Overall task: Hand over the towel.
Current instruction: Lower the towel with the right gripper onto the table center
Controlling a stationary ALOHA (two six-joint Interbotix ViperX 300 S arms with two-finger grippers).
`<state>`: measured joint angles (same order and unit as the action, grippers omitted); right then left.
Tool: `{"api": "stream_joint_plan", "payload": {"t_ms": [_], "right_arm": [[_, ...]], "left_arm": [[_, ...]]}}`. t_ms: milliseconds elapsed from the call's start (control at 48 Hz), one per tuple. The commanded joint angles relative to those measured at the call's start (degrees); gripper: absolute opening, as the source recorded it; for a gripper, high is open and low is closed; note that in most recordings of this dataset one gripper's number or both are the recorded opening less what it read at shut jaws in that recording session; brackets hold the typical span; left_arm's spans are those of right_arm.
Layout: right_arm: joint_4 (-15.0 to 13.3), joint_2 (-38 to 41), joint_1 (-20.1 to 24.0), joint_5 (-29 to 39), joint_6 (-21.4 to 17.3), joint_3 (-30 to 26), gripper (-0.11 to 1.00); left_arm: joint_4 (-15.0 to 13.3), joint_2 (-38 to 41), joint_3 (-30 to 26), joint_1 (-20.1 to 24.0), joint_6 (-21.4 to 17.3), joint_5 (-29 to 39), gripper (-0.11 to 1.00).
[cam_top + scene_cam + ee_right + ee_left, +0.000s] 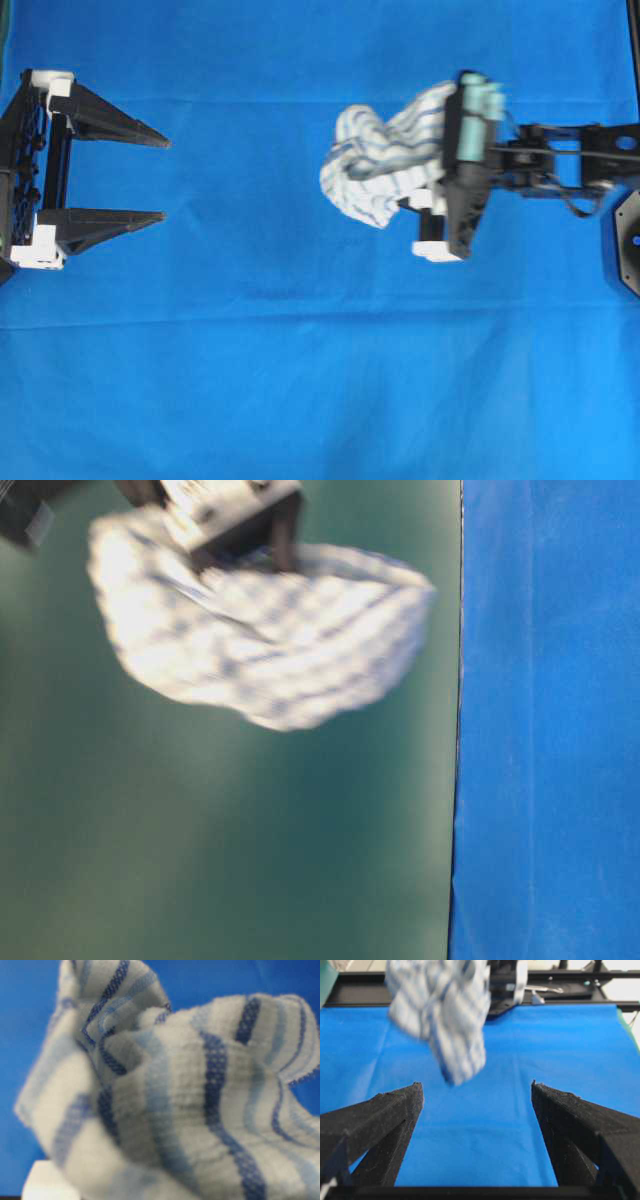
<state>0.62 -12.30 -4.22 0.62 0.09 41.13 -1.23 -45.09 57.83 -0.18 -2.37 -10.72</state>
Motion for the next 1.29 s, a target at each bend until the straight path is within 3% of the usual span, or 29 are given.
{"api": "stream_joint_plan", "payload": {"t_ms": [0,208,438,1188,1271], "right_arm": [[-0.4,3.3,-0.2,5.2,0.1,-4.2,0.06],[-0.7,13.7,-0.2,13.2,0.2,-9.1,0.06],[-0.7,21.0,-0.2,10.7,0.1,-9.7,0.06],[-0.3,24.1,0.4,10.5,-0.9,-11.1,0.07],[-0.3,23.1,0.4,11.7,-0.9,-11.1,0.29]], "left_arm": [[-0.1,0.0,-0.7,0.2,0.1,-0.2,0.93],[-0.1,0.0,-0.4,0.2,0.1,-0.1,0.93],[-0.1,0.0,0.3,0.2,0.1,-0.2,0.93],[-0.1,0.0,1.0,0.2,0.1,-0.5,0.93],[-0.1,0.0,1.0,0.2,0.1,-0.5,0.93]]}}
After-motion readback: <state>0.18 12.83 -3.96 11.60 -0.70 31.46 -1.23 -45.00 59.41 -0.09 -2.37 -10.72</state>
